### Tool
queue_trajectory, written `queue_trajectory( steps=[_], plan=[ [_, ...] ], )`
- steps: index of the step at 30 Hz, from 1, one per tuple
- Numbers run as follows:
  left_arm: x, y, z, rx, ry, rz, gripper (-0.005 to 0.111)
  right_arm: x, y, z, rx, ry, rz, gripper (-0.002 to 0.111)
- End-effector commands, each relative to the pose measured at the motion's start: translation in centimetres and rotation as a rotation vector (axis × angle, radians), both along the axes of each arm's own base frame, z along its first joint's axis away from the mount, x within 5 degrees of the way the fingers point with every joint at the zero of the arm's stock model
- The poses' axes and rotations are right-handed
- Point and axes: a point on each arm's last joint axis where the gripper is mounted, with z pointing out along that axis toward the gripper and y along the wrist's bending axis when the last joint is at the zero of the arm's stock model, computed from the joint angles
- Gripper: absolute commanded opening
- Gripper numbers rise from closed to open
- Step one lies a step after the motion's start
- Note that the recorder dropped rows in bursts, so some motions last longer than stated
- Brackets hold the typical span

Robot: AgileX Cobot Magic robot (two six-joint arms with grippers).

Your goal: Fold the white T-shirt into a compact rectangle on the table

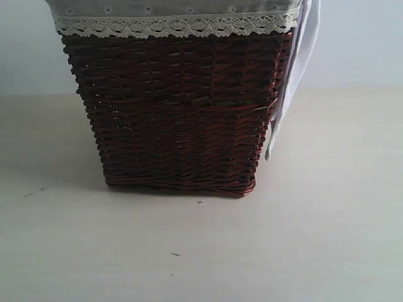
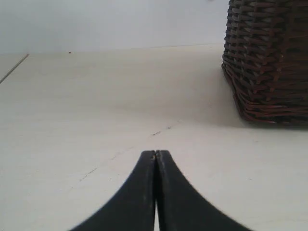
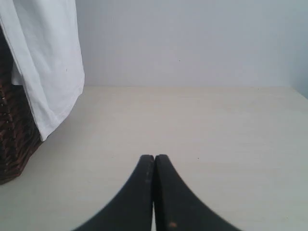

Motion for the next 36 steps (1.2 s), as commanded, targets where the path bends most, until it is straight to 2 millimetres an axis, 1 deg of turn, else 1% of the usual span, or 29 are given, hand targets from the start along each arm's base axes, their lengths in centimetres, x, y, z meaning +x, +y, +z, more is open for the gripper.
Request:
queue_trajectory(
  steps=[1, 14, 23, 25, 32, 34, 36],
  plan=[
    [0.0, 0.0, 0.2, 0.008, -0.015, -0.006, 0.000, 0.0, 0.0, -0.1, 0.003, -0.004, -0.007, 0.000],
    [0.0, 0.0, 0.2, 0.008, -0.015, -0.006, 0.000, 0.0, 0.0, -0.1, 0.003, -0.004, -0.007, 0.000],
    [0.0, 0.0, 0.2, 0.008, -0.015, -0.006, 0.000, 0.0, -0.1, 0.0, -0.027, -0.015, -0.011, 0.000],
    [0.0, 0.0, 0.2, 0.008, -0.015, -0.006, 0.000, 0.1, -0.2, 0.5, -0.063, -0.074, -0.010, 0.000],
    [0.0, 0.0, 0.2, 0.008, -0.015, -0.006, 0.000, -0.1, 0.1, 3.7, -0.074, -0.427, 0.002, 0.000],
    [0.0, 0.0, 0.2, 0.008, -0.015, -0.006, 0.000, -0.3, 0.1, 4.3, -0.056, -0.498, 0.005, 0.000],
    [0.0, 0.0, 0.2, 0.008, -0.015, -0.006, 0.000, -0.6, 0.1, 5.2, -0.001, -0.596, 0.014, 0.000]
  ],
)
